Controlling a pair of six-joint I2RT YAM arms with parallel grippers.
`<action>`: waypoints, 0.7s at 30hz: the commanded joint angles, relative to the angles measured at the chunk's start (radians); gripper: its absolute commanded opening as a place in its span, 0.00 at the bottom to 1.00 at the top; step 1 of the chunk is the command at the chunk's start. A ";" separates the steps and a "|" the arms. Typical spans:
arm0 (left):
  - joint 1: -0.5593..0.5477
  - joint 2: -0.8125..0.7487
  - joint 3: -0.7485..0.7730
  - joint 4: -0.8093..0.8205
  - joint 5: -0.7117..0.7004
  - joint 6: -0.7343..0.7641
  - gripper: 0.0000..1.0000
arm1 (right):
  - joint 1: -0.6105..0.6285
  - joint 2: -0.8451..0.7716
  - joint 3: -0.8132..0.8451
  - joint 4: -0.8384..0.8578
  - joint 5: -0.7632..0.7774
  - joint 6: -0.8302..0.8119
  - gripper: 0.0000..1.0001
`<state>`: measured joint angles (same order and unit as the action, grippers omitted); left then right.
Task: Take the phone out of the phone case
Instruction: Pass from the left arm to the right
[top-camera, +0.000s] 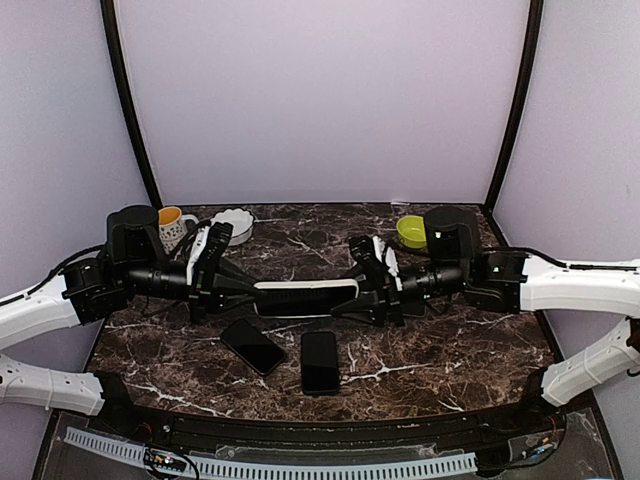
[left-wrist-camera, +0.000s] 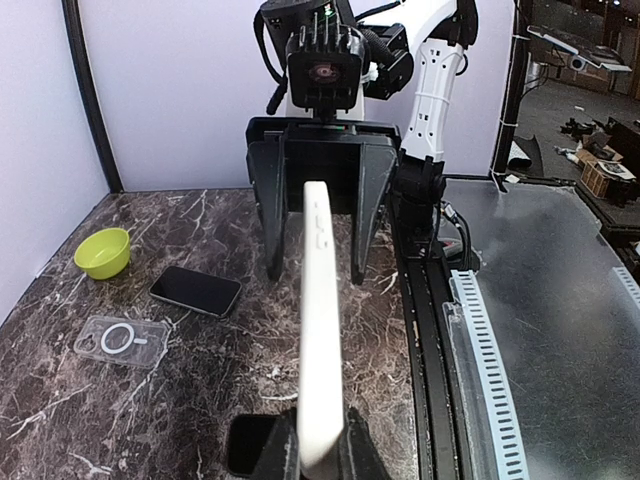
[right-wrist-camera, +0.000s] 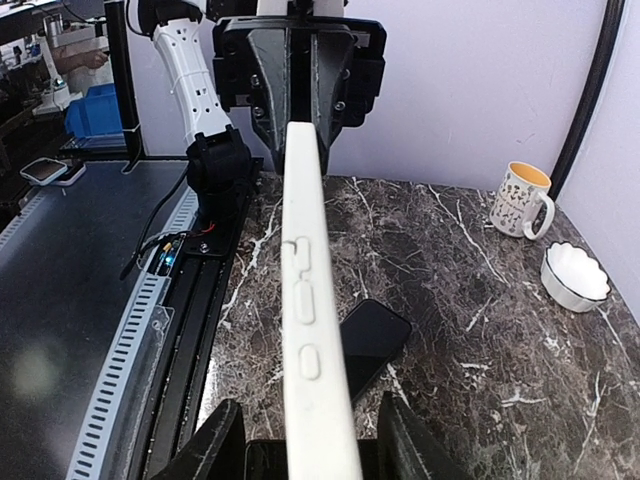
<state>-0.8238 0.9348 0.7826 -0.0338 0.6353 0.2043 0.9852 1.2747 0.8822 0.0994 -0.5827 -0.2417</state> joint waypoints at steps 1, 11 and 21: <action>-0.003 -0.036 -0.006 0.106 0.024 -0.018 0.00 | 0.010 -0.002 -0.025 0.081 0.020 0.014 0.40; -0.002 -0.018 0.030 0.025 0.054 0.021 0.10 | 0.017 -0.043 -0.050 0.106 0.076 -0.040 0.00; -0.003 -0.054 0.096 -0.271 0.150 0.275 0.74 | 0.024 -0.160 -0.084 0.051 0.173 -0.272 0.00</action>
<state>-0.8238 0.9020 0.8333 -0.1650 0.7143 0.3340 1.0042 1.1805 0.7971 0.0929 -0.4435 -0.3901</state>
